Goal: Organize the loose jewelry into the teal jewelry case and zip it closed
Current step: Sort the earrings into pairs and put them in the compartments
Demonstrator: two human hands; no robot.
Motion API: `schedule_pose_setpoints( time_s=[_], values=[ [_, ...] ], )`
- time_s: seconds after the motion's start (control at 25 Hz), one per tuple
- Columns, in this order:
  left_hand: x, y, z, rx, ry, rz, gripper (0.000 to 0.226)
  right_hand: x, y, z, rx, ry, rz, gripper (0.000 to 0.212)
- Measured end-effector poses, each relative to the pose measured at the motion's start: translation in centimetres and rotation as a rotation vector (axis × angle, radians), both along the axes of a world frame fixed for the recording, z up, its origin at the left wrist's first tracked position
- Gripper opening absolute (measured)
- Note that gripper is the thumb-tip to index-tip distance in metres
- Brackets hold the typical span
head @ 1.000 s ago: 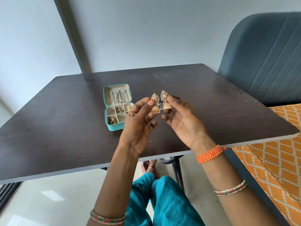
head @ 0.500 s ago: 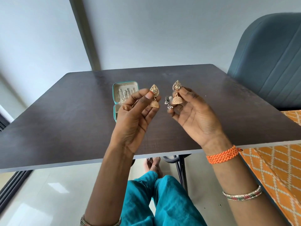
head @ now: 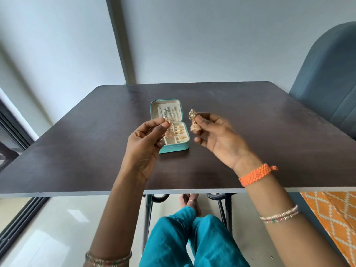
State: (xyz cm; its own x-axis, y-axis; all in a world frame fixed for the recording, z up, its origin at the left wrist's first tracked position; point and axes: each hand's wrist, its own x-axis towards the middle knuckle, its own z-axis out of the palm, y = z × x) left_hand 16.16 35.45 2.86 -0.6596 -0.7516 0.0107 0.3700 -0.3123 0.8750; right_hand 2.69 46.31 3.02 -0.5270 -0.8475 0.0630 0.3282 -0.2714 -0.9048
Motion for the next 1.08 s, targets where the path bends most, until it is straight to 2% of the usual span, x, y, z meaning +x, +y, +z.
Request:
schedule_pose_setpoints(
  time_s=[0.08, 0.28, 0.48, 0.68, 1.0, 1.08],
  values=[
    [-0.5, -1.5, -0.6, 0.003, -0.062, 0.068, 0.008, -0.7, -2.1, 0.2, 0.086, 0.125, 0.006, 0.006],
    [-1.5, -3.9, -1.0, -0.202, -0.303, 0.274, 0.013, -2.0, -7.8, 0.0, 0.182, 0.332, -0.047, 0.013],
    [-2.8, -5.7, -1.5, -0.314, -0.341, 0.32, 0.022, -2.1, -10.4, -0.8, 0.224, 0.485, -0.145, 0.018],
    [-3.5, -7.2, -4.1, -0.346, -0.362, 0.335, 0.02, -2.8, -10.6, -2.6, 0.218, 0.482, -0.225, 0.006],
    [-3.4, -5.7, -4.1, -0.736, -0.82, 0.54, 0.009, -3.6, -10.7, -2.9, 0.289, 0.663, -0.201, 0.017],
    [-3.4, -5.4, -3.9, -0.81, -0.872, 0.573, 0.01, -3.7, -10.7, -3.0, 0.282, 0.665, -0.218, 0.017]
  ],
)
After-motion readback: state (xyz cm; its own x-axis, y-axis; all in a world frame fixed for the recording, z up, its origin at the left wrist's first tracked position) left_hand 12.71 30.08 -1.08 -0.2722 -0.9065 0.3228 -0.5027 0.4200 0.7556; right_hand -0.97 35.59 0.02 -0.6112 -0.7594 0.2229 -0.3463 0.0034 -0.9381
